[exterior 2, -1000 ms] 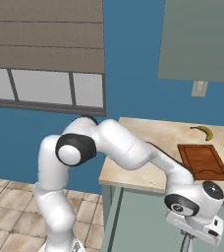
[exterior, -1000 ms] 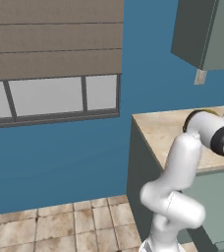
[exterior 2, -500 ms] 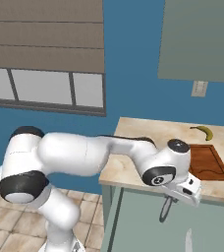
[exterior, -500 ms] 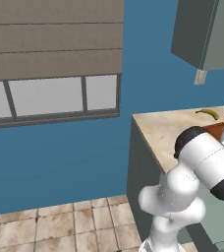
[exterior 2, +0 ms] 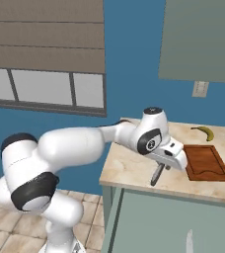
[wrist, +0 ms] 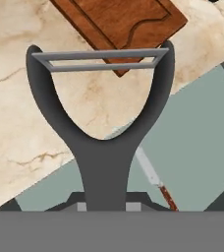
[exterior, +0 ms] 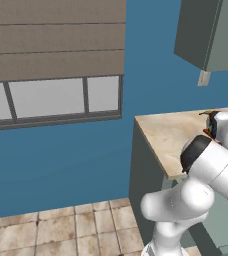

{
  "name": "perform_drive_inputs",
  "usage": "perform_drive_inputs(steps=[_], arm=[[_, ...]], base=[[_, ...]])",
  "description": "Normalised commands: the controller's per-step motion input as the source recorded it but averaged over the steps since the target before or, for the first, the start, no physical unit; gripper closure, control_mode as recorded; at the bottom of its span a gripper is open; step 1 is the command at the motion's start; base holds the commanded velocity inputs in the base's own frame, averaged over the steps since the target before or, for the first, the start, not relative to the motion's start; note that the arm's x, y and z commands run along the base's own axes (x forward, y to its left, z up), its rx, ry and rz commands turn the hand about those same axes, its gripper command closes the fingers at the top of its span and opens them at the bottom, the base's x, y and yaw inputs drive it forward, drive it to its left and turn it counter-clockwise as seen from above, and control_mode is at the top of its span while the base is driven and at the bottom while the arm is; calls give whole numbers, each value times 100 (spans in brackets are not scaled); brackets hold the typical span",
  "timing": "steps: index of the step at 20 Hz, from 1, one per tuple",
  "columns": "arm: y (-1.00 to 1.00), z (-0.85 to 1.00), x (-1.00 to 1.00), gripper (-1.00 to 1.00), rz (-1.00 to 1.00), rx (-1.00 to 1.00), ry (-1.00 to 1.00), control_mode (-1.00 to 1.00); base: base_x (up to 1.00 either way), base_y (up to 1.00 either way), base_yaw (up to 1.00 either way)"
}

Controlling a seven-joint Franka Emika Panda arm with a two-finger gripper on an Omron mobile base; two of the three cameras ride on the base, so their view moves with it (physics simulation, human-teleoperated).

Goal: Open the drawer on the right and place the cutting tools on the cutting board.

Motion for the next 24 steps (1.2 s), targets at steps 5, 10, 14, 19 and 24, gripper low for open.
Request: perform_drive_inputs(steps=[5, 10, 14, 19, 24], arm=[[-11, 0, 87, 100, -14, -3, 0, -100], [-42, 0, 50, 100, -12, 0, 0, -100], [-53, 0, 20, 100, -9, 0, -1, -100], [-50, -1, 13, 100, -8, 0, 0, -100], [-15, -4, 0, 100, -3, 0, 0, -100]], base=[[0, 0, 0], [0, 0, 0], [0, 0, 0], [0, 0, 0], [0, 0, 0]])
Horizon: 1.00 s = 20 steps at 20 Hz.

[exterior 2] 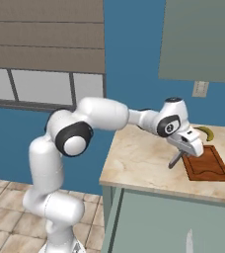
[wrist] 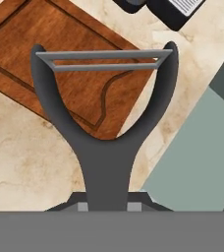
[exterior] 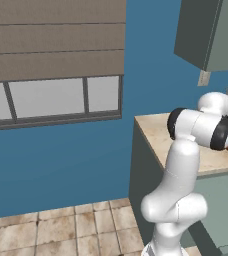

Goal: Open the drawer on the right and place the cutting tools on the cutting board.

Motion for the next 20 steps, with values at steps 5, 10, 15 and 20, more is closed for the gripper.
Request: perform_drive_inputs(steps=[5, 10, 15, 20], arm=[[-4, -14, 0, 100, 0, 0, -3, -100], [0, -33, 0, 100, 0, 0, -7, -100], [-4, -40, 0, 100, 0, 0, -10, -100], [-10, -20, 15, 100, 0, 0, -6, -100]], base=[[0, 0, 0], [0, 0, 0], [0, 0, 0], [0, 0, 0]])
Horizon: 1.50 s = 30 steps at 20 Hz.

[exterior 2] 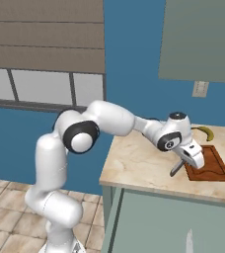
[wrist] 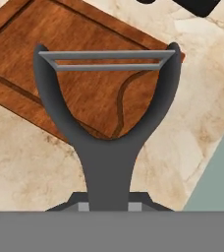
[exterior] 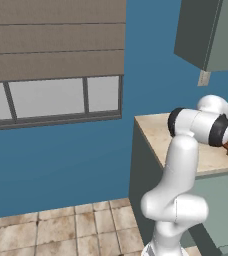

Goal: Open the drawer on the right and place the cutting tools on the cutting board.

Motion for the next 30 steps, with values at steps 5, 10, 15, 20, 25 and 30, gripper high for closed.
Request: perform_drive_inputs(steps=[5, 10, 15, 20, 25, 30], arm=[[-1, -1, 36, 100, -1, 0, -3, -100], [0, 6, 60, 100, -3, 0, 0, -100], [-14, 1, 56, 100, -5, 0, 0, -100], [-29, 0, 35, 100, -5, 0, 0, -100], [-32, -2, 19, 100, -4, 0, -1, -100], [-34, -6, 12, 100, -3, 0, 0, -100]], base=[[0, 0, 0], [0, 0, 0], [0, 0, 0], [0, 0, 0], [0, 0, 0], [0, 0, 0]])
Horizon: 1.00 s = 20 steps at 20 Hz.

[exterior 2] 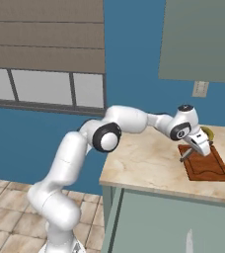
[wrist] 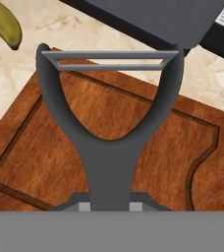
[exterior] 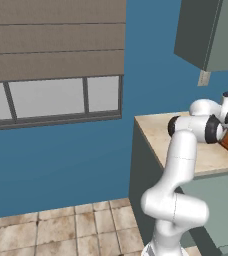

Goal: Open the drawer on the right and place the cutting tools on the cutting board.

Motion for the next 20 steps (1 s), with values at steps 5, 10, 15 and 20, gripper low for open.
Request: perform_drive_inputs(steps=[5, 10, 15, 20], arm=[[-8, -31, -10, -100, -1, 0, 0, -100], [0, -47, -17, -100, 0, 0, 0, -100], [0, -6, 0, -100, 0, 0, -2, -100], [1, 17, -12, -100, 0, 0, -9, -100]], base=[[0, 0, 0], [0, 0, 0], [0, 0, 0], [0, 0, 0]])
